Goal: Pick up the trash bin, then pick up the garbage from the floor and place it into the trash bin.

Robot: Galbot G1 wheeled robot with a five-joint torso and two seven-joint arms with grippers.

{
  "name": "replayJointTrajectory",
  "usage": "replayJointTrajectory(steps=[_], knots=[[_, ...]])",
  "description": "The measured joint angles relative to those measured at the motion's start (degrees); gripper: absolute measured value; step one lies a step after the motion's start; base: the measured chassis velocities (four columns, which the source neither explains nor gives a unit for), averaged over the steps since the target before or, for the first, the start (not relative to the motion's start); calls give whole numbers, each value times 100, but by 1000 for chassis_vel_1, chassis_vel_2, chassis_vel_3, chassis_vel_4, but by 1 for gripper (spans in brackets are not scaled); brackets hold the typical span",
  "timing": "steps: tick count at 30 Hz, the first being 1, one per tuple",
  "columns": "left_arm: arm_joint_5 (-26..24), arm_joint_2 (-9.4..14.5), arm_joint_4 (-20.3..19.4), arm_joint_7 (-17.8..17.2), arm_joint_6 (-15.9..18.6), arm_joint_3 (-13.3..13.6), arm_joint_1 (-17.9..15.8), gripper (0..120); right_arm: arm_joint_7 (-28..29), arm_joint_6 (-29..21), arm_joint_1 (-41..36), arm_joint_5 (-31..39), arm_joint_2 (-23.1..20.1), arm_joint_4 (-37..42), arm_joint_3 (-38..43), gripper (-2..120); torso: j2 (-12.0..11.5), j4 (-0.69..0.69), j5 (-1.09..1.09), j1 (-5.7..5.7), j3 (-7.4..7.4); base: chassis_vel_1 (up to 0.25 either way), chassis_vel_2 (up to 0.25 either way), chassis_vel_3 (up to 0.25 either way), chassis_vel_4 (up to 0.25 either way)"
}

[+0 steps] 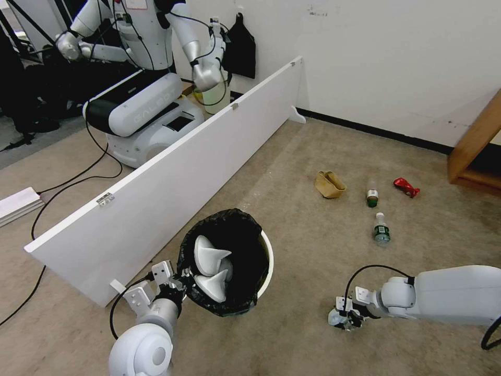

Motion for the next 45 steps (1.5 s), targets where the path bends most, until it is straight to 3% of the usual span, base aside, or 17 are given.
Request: replayJointTrajectory(steps=[4, 11, 14, 34, 45], knots=[[-4, 4, 8, 0, -2, 0, -7, 2, 4, 8, 0, 6, -3, 0, -1, 38, 0, 0, 0, 0, 0, 0, 0, 0, 0], [-11, -2, 63, 0, -2, 14, -44, 2, 34, 12, 0, 112, -5, 30, -30, 7, 0, 0, 0, 0, 0, 0, 0, 0, 0], [-28, 7, 71, 0, -2, 11, -55, 2, 37, -11, 0, 165, -7, 22, -32, 0, 0, 0, 0, 0, 0, 0, 0, 0, 0], [-77, 88, 131, -2, -5, 65, -86, 2, 140, -33, 1, 335, 53, 151, 128, 0, 0, 0, -1, 0, 0, 0, 0, 0, 0], [-294, 322, 53, -74, 25, 140, -72, 2, 215, -62, 438, 367, 340, 539, 180, 0, 0, 0, -1, 0, 0, 0, 0, 0, 0]])
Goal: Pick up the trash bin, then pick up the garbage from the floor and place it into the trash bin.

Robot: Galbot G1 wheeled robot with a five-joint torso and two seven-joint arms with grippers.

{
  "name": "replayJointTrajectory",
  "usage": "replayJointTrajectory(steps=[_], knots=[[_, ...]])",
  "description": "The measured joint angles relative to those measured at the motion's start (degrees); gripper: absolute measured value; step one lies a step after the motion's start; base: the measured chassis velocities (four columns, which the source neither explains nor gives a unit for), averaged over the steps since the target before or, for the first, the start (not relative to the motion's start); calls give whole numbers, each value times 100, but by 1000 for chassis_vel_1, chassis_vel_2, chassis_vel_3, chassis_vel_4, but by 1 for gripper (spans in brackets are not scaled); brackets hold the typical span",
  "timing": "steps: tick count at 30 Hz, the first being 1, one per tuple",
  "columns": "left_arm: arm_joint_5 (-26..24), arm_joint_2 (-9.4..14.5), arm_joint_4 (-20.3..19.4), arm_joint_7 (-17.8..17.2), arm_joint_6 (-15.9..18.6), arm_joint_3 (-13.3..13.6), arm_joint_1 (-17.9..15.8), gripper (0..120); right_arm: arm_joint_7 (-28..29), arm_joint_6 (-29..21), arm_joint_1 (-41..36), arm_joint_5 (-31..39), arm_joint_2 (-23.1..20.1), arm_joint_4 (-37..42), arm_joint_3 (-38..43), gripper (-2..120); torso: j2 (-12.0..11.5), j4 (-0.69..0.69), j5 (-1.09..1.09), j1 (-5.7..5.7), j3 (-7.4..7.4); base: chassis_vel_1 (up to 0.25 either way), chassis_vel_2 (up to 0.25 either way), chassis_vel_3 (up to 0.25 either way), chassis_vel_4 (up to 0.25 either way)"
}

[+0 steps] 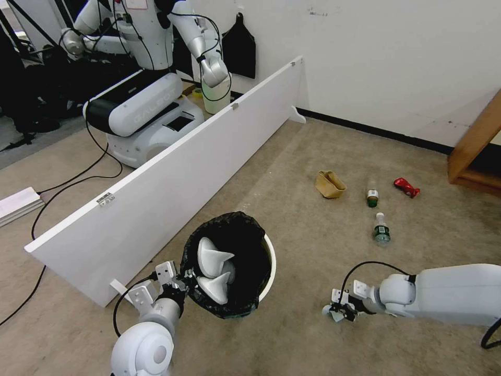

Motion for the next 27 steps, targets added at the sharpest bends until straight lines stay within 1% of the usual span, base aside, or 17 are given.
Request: replayJointTrajectory(steps=[4, 5, 9, 12, 14, 15, 16, 17, 19, 20, 21, 22, 23, 25, 26, 27], knots=[[-129, 96, -90, -63, 61, 20, 12, 2, 1, -1, 363, 21, 187, 167, -118, 0, 0, 1, 1, 0, 0, 0, 0, 0, 0], [-184, 125, -134, -93, 94, 30, 19, 2, 2, -2, 475, 27, 250, 216, -165, 0, 0, -1, 0, 0, 0, 0, 0, 0, 0], [-276, 175, -216, -141, 150, 49, 33, 2, 6, -2, 691, 48, 360, 329, -275, 0, 0, 0, 1, 0, 0, 0, 0, 0, 0], [-409, 269, -377, -226, 243, 83, 83, 2, 29, -8, 1076, 80, 604, 512, -476, 0, 0, 0, 0, 0, 0, 0, 0, 0, 0], [-422, 278, -398, -230, 250, 91, 91, 2, 33, -9, 1118, 83, 634, 533, -495, 0, 0, 0, 0, 0, 0, 0, 0, 0, 0], [-474, 310, -487, -243, 289, 136, 125, 2, 44, -13, 1306, 93, 782, 623, -581, 0, 0, 0, 1, 0, 0, 0, 0, 0, 0], [-474, 310, -487, -243, 289, 136, 125, 2, 44, -13, 1306, 93, 782, 623, -581, 0, 0, 0, 1, 0, 0, 0, 0, 0, 0], [-498, 327, -567, -248, 339, 229, 171, 2, 59, -19, 1553, 100, 976, 748, -691, 0, 0, 2, 2, 0, 0, 0, 0, 0, 0], [-498, 328, -584, -248, 354, 263, 186, 2, 63, -19, 1648, 101, 1049, 785, -740, 0, 0, 1, 2, 0, 0, 0, 0, 0, 0], [-495, 328, -600, -244, 374, 332, 210, 2, 64, -30, 1873, 102, 1232, 871, -835, 0, 0, -1, 0, 0, 0, 0, 0, 0, 0], [-495, 328, -600, -244, 374, 332, 210, 2, 64, -30, 1873, 102, 1232, 871, -835, 0, 0, -1, 0, 0, 0, 0, 0, 0, 0], [-484, 328, -605, -239, 388, 387, 222, 2, 62, -46, 2143, 101, 1471, 1010, -917, 0, 0, -1, 0, 0, 0, 0, 0, 0, 0], [-484, 328, -605, -239, 388, 387, 222, 2, 62, -46, 2143, 101, 1471, 1010, -917, 0, 0, -1, 0, 0, 0, 0, 0, 0, 0], [-493, 354, -606, -226, 411, 467, 215, 2, 53, -80, 2590, 87, 1882, 1247, -1016, 0, 0, -1, 0, 0, 0, 0, 0, 0, 0], [-493, 354, -606, -226, 411, 467, 215, 2, 53, -80, 2590, 87, 1882, 1247, -1016, 0, 0, -1, 0, 0, 0, 0, 0, 0, 0], [-509, 378, -604, -220, 423, 508, 194, 2, 52, -93, 2769, 84, 2058, 1350, -1039, 0, 0, -1, 1, 0, 0, 0, 0, 0, 0]])
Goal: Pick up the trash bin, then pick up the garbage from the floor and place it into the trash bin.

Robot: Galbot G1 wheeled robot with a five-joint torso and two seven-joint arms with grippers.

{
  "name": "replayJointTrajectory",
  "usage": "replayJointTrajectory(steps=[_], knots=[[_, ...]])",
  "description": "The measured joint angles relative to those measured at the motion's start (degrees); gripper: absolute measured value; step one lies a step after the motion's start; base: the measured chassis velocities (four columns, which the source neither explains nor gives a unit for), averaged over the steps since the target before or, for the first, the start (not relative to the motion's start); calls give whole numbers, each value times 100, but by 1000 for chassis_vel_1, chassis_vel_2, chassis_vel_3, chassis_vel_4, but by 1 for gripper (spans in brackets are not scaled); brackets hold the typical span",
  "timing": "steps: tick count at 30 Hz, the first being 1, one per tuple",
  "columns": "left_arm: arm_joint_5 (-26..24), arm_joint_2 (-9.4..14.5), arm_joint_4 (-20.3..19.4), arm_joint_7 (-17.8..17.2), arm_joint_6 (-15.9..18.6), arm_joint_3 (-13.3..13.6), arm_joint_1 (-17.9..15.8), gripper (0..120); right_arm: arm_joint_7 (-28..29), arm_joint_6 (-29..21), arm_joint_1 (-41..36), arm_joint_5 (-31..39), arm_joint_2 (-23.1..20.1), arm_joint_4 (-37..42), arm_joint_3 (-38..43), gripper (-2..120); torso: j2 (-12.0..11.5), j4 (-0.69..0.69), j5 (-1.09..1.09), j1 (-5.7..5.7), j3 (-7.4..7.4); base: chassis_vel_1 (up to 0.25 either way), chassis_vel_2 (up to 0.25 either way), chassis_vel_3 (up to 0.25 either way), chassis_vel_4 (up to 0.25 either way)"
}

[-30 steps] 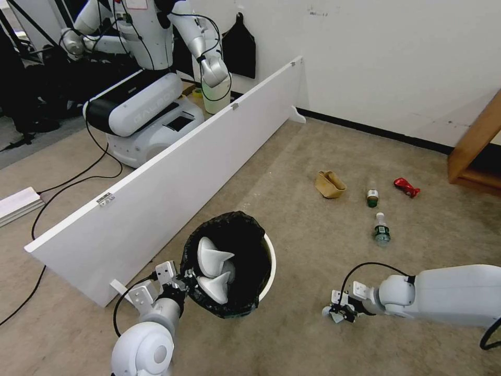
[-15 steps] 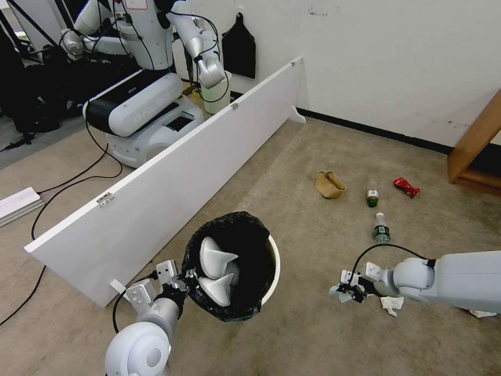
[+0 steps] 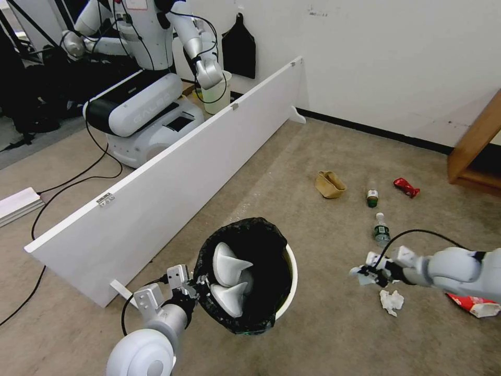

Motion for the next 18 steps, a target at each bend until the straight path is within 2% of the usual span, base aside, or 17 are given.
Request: replayJointTrajectory(steps=[9, 11, 14, 18], knots=[[-88, 22, 139, 5, 55, 275, -120, 2, 38, -60, 705, -15, 577, 382, -118, 0, 0, 2, 0, 0, 0, 0, 0, 0, 0], [-95, 3, 235, 2, 65, 388, -203, 2, 66, -115, 1077, -15, 900, 621, -160, 0, 0, 1, 0, 0, 0, 0, 0, 0, 0], [-107, 6, 280, -3, 68, 438, -259, 2, 115, -162, 1244, 31, 1109, 840, -110, 0, 0, 0, 0, 0, 0, 0, 0, 0, 0], [-116, 7, 288, -6, 73, 449, -266, 2, 146, -183, 1322, 64, 1189, 997, -55, 0, 0, -1, 0, 0, 0, 0, 0, 0, 0]])
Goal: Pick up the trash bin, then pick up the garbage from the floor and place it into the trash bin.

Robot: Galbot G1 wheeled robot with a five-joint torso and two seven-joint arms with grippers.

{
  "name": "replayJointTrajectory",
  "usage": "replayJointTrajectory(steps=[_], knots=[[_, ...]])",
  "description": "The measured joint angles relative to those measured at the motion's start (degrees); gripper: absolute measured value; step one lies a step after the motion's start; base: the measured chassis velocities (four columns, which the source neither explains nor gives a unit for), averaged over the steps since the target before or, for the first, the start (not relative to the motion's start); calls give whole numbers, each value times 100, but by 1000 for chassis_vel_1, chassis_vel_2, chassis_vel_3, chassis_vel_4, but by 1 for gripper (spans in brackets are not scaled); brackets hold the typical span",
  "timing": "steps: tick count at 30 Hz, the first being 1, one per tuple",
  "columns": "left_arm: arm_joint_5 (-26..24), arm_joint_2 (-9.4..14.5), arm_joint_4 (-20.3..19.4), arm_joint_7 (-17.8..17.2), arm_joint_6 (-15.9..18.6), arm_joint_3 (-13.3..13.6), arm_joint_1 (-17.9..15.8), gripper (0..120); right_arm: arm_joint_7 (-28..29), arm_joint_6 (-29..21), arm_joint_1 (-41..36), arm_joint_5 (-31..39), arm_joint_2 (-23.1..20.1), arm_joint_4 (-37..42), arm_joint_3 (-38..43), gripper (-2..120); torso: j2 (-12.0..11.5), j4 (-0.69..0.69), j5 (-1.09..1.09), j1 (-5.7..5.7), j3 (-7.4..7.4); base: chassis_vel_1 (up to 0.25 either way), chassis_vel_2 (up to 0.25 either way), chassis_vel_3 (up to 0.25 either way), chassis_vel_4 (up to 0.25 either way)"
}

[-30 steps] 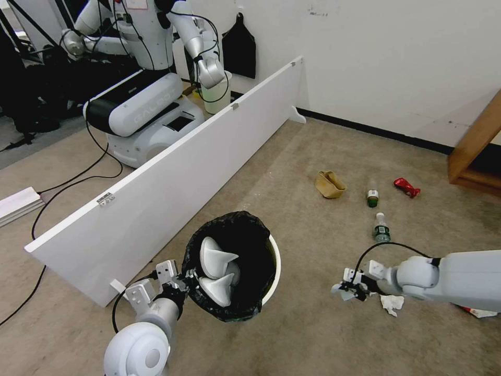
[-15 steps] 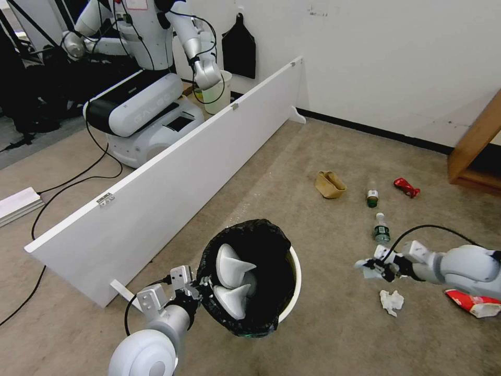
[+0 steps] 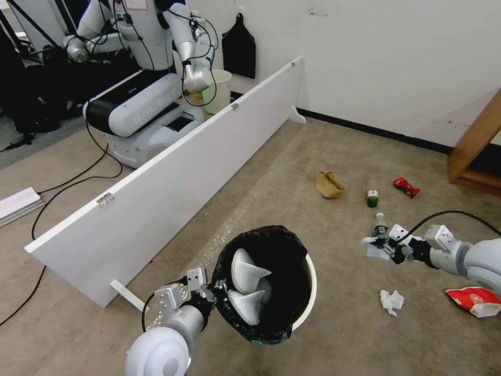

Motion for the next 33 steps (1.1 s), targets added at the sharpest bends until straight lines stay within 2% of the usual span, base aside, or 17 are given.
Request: replayJointTrajectory(steps=[4, 14, 16, 33], knots=[[15, -63, 0, -5, 4, -55, 32, 2, 45, -8, 102, 91, -34, 286, 93, 0, 0, 5, -1, 0, 1, 0, 0, 0, 0], [26, -145, 45, -21, 9, -136, 39, 2, 222, -42, 538, 383, -177, 984, 207, 0, 0, 3, -1, 0, 1, 0, 0, 0, 0], [34, -185, 87, -28, 9, -152, 27, 2, 262, -47, 831, 483, -207, 1227, 209, 0, 0, 3, -2, 0, 1, 0, 0, 0, 0], [-29, -200, 161, -92, 39, -214, 6, 2, 359, -51, 1886, 956, -298, 2201, 247, 0, 0, 2, -1, 0, 1, 0, 0, 0, 0]])
